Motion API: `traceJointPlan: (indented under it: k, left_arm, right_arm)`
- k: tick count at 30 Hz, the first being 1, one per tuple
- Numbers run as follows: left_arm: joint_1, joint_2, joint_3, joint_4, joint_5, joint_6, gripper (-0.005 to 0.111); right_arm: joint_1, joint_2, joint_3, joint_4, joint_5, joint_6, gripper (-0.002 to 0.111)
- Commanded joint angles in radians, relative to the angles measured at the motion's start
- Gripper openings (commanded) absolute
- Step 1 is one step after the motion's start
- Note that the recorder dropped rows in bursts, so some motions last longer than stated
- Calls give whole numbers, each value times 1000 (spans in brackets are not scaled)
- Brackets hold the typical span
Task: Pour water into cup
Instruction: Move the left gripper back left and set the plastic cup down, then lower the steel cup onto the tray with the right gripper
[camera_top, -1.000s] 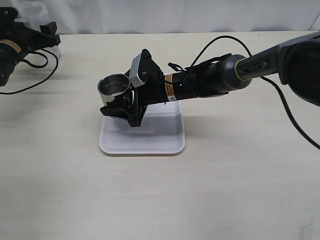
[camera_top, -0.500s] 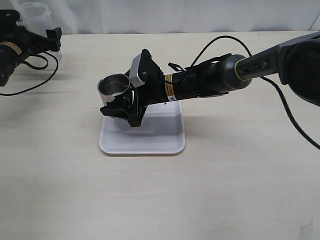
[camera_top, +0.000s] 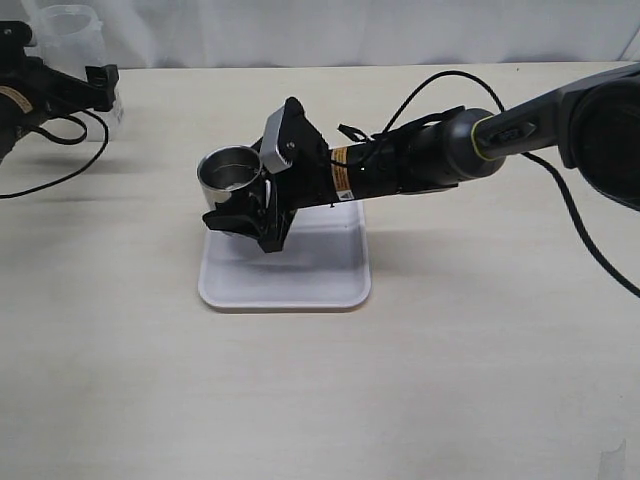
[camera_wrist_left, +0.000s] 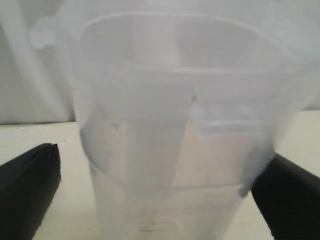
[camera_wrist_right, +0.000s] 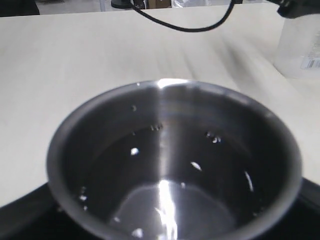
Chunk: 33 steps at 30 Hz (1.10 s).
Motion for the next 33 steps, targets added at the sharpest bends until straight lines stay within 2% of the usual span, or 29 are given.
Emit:
traceJointPlan:
  k: [1,6,13,15,20,24,25,33]
  left_arm:
    - [4,-63,73,1,-15,-1,96]
    - [4,-149,158,0,-15,-1,96]
    - [4,-296,252,-102,63,19,93]
    - [4,-336,278,-122,68,42,81]
    - [4,-416,325,-75,77,66,32]
    - [2,-462,360,-33,71,66,3]
    - [2,-475,371,-33,66,66,0]
    - [2,-582,472,-33,8,66,0]
  right_arm:
    - [-14,-11,-5,19,-24,3,4]
    - [-13,-11,-5,19,-34,3,4]
    - [-13,-13,-3,19,-34,3,4]
    - [-13,-13,-3,19,-34,3,4]
    - [-13,-13,-3,19,-34,3,4]
    - [-29,-17,-3,28,-34,3,4]
    - [-35,-20,-3,28,-34,3,4]
    - [-126,-29,-3,27,-72,17,4]
